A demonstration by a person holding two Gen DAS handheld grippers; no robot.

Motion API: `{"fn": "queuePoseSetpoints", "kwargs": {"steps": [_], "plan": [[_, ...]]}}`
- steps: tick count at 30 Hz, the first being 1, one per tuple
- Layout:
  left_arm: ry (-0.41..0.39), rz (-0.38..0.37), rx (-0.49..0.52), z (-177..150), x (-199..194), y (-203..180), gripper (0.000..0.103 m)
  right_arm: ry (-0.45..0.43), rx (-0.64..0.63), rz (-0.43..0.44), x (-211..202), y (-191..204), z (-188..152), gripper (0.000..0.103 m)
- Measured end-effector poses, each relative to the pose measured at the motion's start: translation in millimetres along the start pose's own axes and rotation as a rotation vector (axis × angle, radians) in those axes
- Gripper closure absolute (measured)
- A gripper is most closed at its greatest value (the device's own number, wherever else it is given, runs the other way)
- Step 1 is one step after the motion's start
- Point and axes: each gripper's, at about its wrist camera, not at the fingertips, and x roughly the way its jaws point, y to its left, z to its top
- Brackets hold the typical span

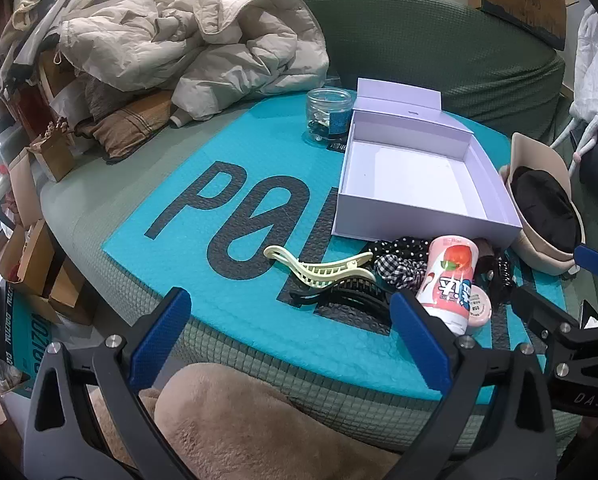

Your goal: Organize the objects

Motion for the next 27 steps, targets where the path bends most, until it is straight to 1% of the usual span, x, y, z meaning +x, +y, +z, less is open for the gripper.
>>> {"fn": "queuePoseSetpoints", "kwargs": {"steps": [12, 14, 21, 27], "plan": [[0.007, -0.028, 0.005, -2.7, -2.8, 2.9, 0.003, -0.005, -0.006, 0.002, -2.2, 1.5, 0.6, 0.0], [0.011, -0.091, 0.043, -2.4, -3.4, 4.9, 0.003, -0.005, -0.008, 0.005, -2.6, 1.9, -0.7, 0.0], [0.004, -0.095, 0.03, -1.4, -6.7, 8.4, 0.003, -0.011, -0.016, 0.003, -6.4, 5.2, -2.3, 0.0], [0.002, -0.105, 0.041, -1.3, -7.4, 9.6, 0.003, -0.014, -0.018, 0.0, -8.9, 6.2, -1.6, 0.0]]}}
